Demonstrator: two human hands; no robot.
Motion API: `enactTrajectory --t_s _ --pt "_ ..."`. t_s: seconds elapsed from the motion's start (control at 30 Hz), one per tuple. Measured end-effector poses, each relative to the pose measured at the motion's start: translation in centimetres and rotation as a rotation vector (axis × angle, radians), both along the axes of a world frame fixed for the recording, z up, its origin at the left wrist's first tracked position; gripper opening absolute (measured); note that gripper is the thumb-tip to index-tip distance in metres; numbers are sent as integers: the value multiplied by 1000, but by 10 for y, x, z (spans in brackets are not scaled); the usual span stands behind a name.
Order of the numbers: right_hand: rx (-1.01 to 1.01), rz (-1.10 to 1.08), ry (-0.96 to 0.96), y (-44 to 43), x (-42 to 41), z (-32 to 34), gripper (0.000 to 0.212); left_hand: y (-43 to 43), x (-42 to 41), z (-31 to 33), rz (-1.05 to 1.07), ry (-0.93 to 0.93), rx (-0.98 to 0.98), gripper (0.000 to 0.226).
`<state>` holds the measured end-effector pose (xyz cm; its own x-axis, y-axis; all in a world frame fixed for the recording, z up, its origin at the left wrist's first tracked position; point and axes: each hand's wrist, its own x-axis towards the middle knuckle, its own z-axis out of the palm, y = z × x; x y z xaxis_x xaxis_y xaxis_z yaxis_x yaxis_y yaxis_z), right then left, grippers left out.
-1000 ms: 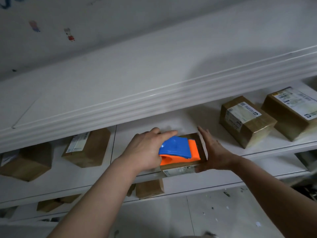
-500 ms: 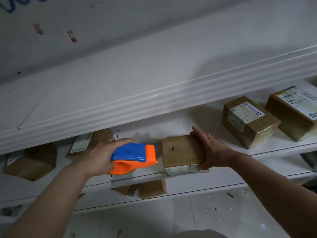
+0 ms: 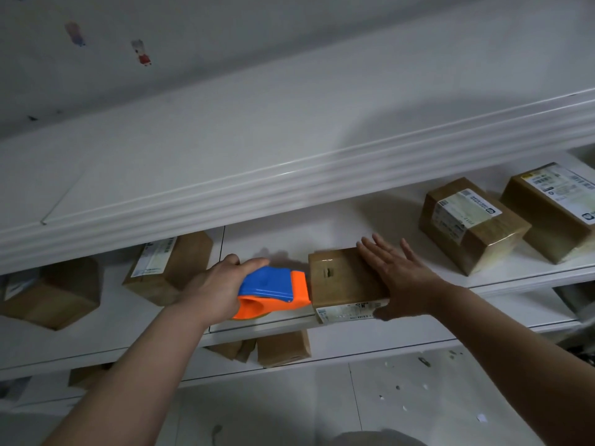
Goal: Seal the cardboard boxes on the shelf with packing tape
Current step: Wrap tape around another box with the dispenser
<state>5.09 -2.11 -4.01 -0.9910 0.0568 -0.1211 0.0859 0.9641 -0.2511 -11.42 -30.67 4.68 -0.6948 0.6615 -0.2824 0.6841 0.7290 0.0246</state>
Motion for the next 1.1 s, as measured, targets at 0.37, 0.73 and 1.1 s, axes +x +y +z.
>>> enactTrajectory --t_s 0.37,0.73,1.1 --pt "230 122 136 -51 -8 -5 119 1 6 1 5 4 -13 85" --pt "228 170 129 -78 -16 -5 124 -1 6 -3 -7 -12 17 86" --pt "-352 -8 158 -36 -42 50 120 5 20 33 -51 80 168 88"
